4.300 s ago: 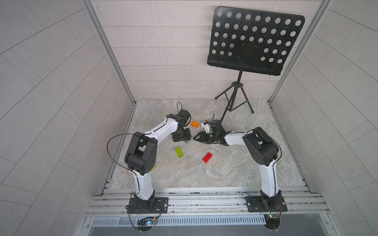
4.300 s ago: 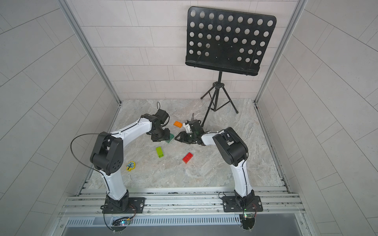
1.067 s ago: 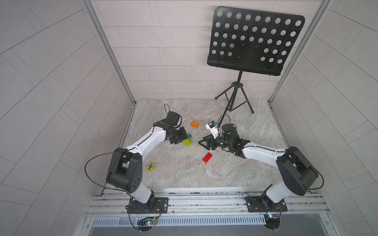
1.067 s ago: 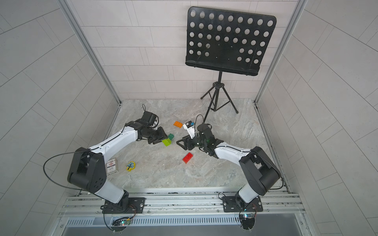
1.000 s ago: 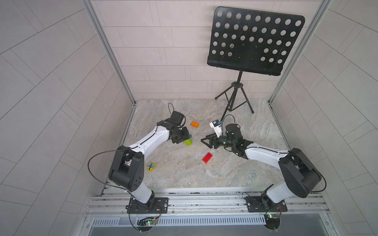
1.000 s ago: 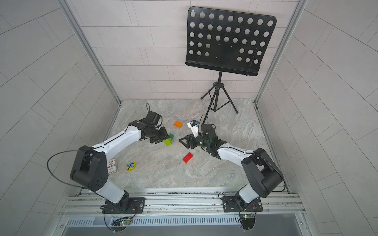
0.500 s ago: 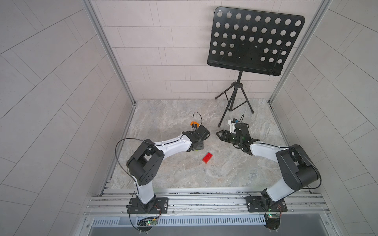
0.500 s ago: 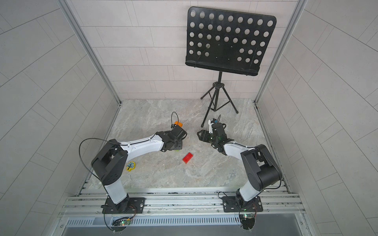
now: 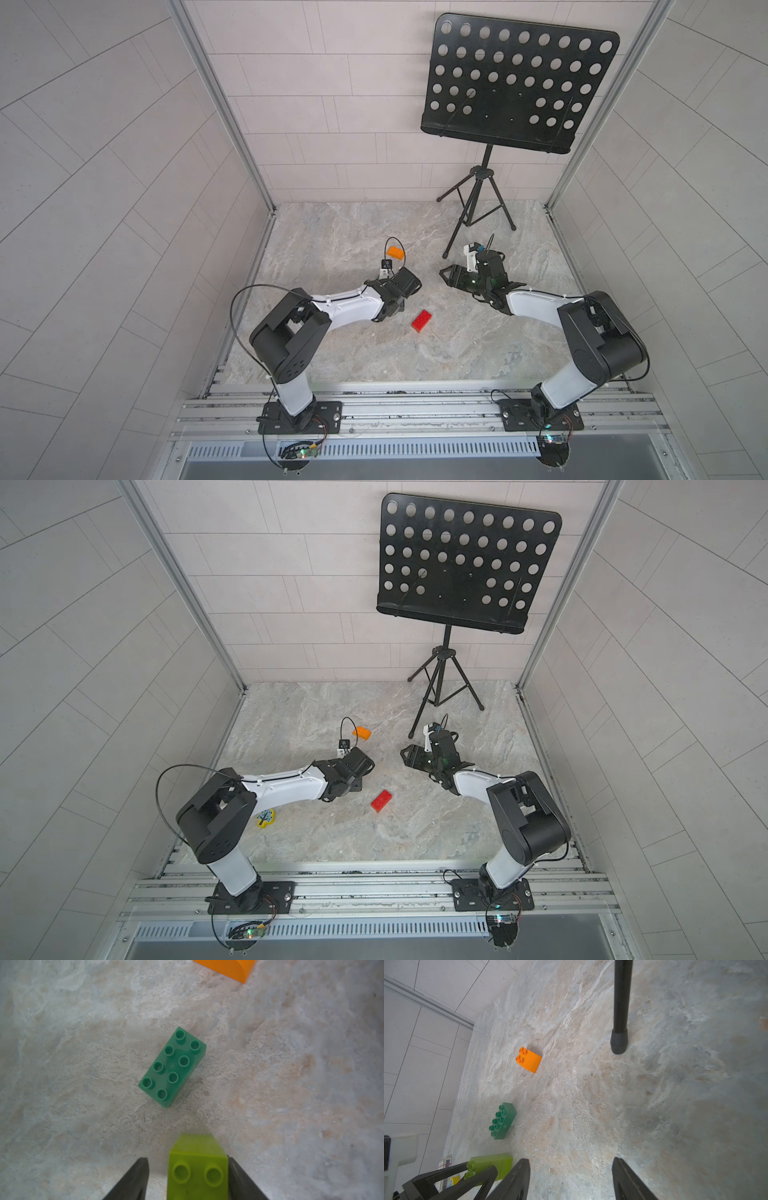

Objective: Assemble an ice cream with lego
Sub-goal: Place the lego brick at the center of the board.

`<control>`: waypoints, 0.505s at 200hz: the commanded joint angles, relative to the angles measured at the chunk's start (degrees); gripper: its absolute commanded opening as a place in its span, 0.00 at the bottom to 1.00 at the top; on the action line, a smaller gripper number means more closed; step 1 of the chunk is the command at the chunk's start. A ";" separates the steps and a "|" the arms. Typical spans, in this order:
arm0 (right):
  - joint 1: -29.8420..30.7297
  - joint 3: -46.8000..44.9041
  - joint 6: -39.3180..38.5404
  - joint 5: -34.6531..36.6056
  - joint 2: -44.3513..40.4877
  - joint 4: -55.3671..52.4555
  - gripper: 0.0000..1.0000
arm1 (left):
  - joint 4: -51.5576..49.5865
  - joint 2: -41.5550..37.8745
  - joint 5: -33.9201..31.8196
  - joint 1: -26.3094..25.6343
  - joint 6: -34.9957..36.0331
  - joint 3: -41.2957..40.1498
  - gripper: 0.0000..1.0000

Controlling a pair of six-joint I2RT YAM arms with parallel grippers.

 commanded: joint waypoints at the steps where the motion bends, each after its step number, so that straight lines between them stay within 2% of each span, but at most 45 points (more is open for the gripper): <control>1: -0.08 0.97 0.32 -0.36 0.89 -0.45 0.68 | -0.16 -3.45 -0.23 -0.18 -0.39 0.07 0.78; 17: -0.07 1.04 0.32 -0.43 1.06 -0.45 0.68 | -2.03 -5.71 0.24 -0.14 -0.14 1.68 0.89; 30: -0.07 1.23 0.30 -0.52 1.22 -0.70 0.68 | -3.69 -7.74 2.34 0.50 1.86 4.04 0.92; 46: -0.10 1.59 0.11 -0.68 1.49 -1.20 0.68 | -6.48 -9.32 7.51 3.12 4.29 7.57 0.93; 58: -0.07 1.85 0.02 -0.44 1.68 -1.66 0.68 | -8.68 -9.06 14.71 7.24 5.81 10.43 0.92; 75: -0.07 2.23 0.07 -0.66 2.18 -2.03 0.68 | -12.58 -6.22 23.10 12.97 9.36 15.40 0.92; 101: -0.07 2.71 0.24 -1.44 3.24 -1.87 0.68 | -21.42 2.99 27.65 17.61 17.06 25.67 0.87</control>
